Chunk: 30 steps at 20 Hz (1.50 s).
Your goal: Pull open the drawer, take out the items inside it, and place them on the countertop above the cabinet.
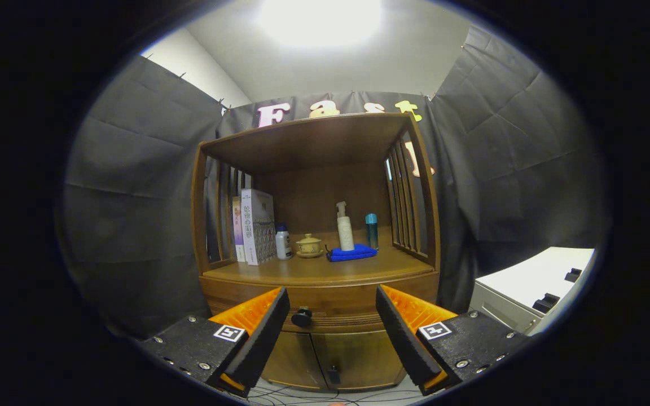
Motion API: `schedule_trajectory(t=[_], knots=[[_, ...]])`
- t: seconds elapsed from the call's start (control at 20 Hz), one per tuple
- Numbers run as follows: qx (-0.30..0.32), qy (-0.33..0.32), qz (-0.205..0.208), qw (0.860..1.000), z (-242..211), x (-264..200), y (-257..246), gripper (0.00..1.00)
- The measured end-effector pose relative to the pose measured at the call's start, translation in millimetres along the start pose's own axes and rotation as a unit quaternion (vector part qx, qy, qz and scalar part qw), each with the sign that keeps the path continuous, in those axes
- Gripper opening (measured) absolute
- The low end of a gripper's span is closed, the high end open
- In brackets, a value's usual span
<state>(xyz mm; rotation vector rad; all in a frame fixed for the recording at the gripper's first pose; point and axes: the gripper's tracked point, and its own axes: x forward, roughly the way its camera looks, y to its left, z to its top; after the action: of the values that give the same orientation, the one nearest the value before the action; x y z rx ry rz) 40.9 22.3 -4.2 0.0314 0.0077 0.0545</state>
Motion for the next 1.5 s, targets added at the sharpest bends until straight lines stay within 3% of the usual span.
schedule_trajectory(t=[0.75,1.15,1.5], knots=[[-0.013,0.041,0.03,0.999,-56,88,35,0.95],[-0.018,0.09,0.031,0.995,-117,118,44,0.95],[-0.017,0.12,0.039,0.992,-150,136,55,0.76]])
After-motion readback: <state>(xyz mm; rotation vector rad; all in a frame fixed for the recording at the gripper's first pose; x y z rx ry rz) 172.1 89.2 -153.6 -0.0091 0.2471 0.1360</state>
